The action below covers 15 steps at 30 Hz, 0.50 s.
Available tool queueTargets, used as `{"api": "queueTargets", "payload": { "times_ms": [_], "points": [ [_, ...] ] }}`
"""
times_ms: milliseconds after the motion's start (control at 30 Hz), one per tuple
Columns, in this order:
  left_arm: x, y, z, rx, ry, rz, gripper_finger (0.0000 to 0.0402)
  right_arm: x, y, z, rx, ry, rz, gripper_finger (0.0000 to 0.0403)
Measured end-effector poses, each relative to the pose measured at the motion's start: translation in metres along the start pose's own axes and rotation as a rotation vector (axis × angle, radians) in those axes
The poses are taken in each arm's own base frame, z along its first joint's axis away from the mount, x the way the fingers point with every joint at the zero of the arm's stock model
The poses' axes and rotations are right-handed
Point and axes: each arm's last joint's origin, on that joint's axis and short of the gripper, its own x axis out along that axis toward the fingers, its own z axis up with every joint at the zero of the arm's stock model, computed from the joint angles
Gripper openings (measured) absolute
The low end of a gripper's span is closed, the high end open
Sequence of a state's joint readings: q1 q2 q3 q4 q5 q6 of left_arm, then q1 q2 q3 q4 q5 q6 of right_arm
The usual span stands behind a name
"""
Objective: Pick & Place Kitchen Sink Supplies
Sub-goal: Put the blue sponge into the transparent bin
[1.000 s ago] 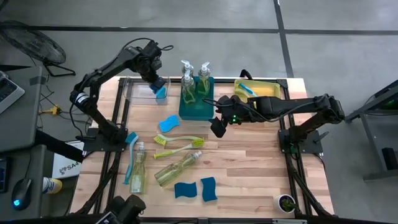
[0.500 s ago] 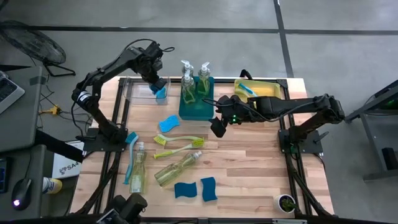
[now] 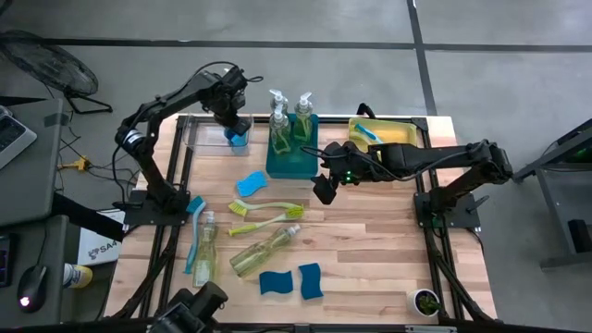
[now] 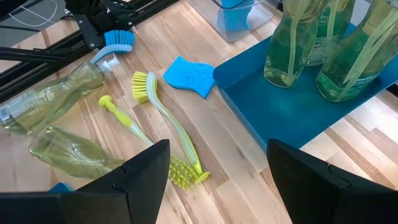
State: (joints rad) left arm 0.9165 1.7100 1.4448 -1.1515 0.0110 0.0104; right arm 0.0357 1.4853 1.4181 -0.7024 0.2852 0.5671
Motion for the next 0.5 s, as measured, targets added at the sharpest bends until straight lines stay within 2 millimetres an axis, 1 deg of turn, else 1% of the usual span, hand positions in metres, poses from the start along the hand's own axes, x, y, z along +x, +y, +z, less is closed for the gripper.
{"api": "queueTargets", "payload": {
  "times_ms": [500],
  "points": [
    [0.0032, -0.0001, 0.0037, -0.042, -0.018, -0.005, 0.0007, 0.0000, 0.0000, 0.0000, 0.001, 0.000, 0.000, 0.0261]
  ]
}}
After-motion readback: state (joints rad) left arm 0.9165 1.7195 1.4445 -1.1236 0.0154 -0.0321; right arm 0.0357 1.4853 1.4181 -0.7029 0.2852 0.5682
